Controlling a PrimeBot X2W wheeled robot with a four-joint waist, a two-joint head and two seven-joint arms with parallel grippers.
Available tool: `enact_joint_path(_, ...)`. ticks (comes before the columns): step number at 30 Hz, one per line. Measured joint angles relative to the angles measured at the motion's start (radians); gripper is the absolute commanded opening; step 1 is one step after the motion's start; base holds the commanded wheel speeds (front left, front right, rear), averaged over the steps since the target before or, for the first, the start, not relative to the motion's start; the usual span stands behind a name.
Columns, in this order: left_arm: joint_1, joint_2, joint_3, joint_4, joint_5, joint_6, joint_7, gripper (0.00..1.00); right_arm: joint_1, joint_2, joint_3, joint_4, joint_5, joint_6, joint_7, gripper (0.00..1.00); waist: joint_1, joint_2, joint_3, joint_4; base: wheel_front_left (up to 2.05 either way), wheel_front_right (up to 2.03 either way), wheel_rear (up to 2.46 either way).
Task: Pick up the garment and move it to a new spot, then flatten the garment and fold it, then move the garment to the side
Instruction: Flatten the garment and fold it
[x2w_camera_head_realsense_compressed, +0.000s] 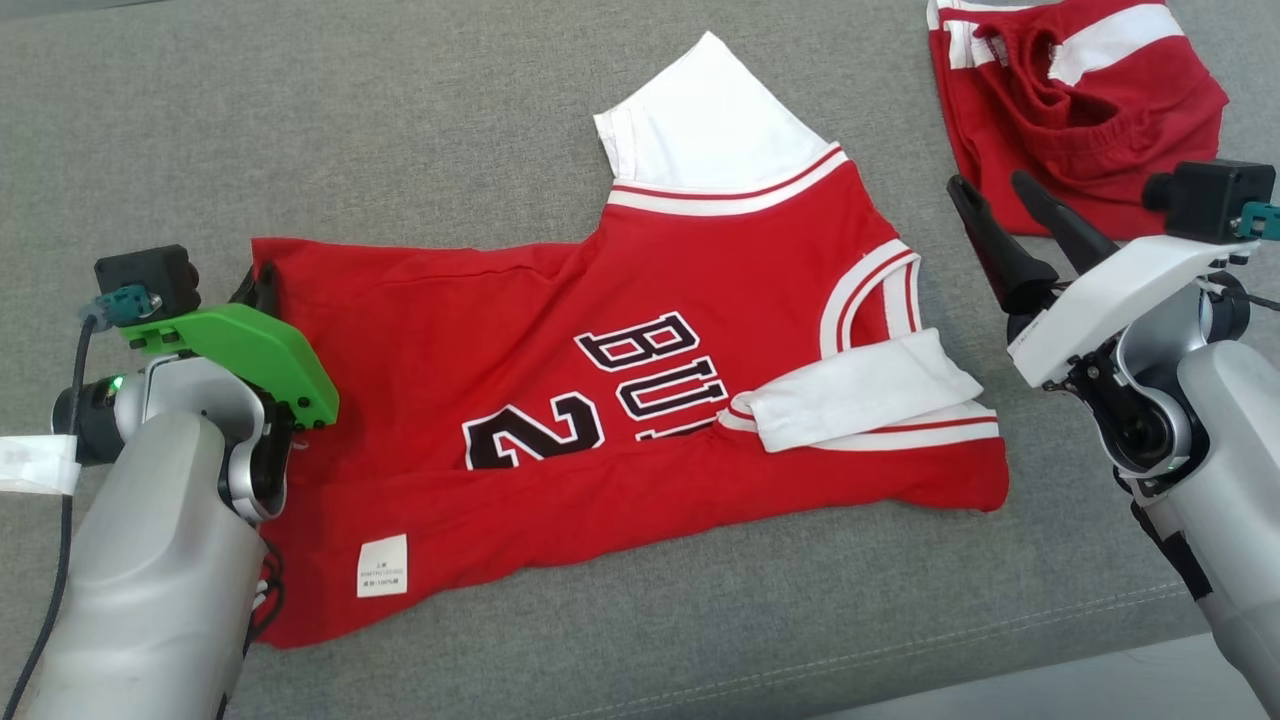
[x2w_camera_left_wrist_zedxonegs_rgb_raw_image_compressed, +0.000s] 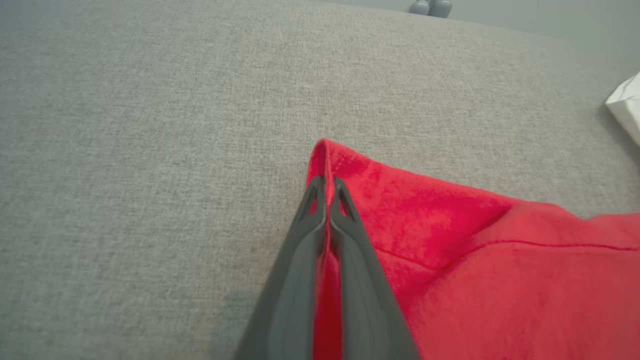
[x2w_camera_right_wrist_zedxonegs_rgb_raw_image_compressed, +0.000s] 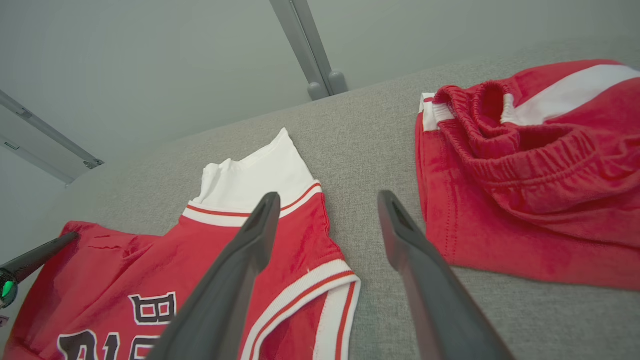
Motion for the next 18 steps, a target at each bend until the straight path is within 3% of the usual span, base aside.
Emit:
enact_joint_path(8, -0.013, -0.044, 0.052, -0.009, -0.039, -0.008, -0.059, 0.00, -0.013, -0.007, 0.003, 0.014, 0.000, 0.003, 0.013, 1.00, 0.0000, 0.0000, -0.003, 0.023, 0.00, 0.00, 0.00)
enact_joint_path(18, -0.012, -0.088, 0.071, -0.016, -0.075, -0.012, -0.108, 0.00, -0.170, -0.045, -0.007, 0.101, -0.011, -0.012, 0.103, 1.00, 0.0000, 0.0000, 0.019, 0.087, 0.00, 0.00, 0.00)
